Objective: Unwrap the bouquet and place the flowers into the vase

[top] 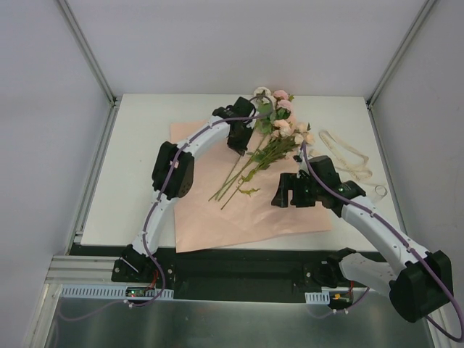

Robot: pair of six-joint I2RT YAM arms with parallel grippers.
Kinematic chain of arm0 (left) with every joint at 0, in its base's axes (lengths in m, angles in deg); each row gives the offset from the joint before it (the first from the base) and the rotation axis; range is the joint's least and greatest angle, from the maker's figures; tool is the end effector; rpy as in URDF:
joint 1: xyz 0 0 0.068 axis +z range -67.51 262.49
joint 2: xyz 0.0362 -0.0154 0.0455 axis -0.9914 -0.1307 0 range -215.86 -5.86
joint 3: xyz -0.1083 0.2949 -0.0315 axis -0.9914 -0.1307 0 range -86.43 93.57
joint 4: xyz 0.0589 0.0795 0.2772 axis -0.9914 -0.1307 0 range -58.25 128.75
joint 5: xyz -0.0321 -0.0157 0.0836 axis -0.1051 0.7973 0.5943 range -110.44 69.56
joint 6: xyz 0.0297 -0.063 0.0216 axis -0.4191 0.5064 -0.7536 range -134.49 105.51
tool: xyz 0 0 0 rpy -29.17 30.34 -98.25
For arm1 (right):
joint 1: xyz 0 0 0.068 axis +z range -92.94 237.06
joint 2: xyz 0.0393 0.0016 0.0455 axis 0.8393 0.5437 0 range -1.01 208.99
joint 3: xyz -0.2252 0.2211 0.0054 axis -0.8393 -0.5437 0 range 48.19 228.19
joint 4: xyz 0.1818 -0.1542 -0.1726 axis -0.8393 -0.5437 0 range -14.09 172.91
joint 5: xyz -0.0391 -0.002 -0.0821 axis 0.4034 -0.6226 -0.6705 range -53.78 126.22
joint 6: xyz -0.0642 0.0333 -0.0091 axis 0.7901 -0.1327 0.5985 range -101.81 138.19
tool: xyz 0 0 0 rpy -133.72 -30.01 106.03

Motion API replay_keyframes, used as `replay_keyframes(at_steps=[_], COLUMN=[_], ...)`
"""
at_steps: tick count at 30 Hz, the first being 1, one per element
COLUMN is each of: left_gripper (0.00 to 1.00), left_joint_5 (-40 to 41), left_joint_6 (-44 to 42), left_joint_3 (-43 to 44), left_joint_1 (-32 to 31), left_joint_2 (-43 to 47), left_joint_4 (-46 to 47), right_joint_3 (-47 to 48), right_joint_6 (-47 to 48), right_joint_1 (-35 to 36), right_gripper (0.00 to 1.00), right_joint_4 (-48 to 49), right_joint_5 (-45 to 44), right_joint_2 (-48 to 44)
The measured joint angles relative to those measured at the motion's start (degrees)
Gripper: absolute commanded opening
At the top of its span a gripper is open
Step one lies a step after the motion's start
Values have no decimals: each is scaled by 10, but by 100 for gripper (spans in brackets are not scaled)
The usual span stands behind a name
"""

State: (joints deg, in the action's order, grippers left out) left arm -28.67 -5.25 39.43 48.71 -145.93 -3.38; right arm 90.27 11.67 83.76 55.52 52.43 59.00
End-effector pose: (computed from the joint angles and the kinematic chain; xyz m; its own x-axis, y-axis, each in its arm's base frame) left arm 0.5076 -0.3500 0.1892 -0.7818 0.3318 -0.5279 0.4971 0.8427 -0.2065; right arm 0.2101 0.1245 0.2572 -0.7000 -0.2300 -0.6761 -0.5307 0.8011 0.2770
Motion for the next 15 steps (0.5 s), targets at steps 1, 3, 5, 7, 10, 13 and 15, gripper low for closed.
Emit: replay_keyframes(at_steps=[1,3,5,7,10,13,15], left_gripper=[0,0,0,0,0,0,0], left_joint_5=[3,16,32,52,68,72,70], left_joint_6=[-3,-9,-12,-13,-14,-13,-6], left_joint_3=[0,0,0,0,0,-1,-17], left_joint_1=[0,0,0,0,0,0,0], left_joint_2=[7,28,55,89,141,193,229], left_joint_4=[-3,-6,-7,-7,-6,-6,2], right_joint_3=[2,6,10,15,36,86,134], right_joint_6=[-2,-5,-7,-9,-17,-43,-70], right_joint_1=[0,0,0,0,0,0,0], right_gripper=[82,82,82,81,81,81,80], right_joint_4=[0,-1,-1,-2,-5,-6,-4], right_joint_5=[3,8,11,13,18,22,25], right_joint_2=[0,0,0,2,15,45,75])
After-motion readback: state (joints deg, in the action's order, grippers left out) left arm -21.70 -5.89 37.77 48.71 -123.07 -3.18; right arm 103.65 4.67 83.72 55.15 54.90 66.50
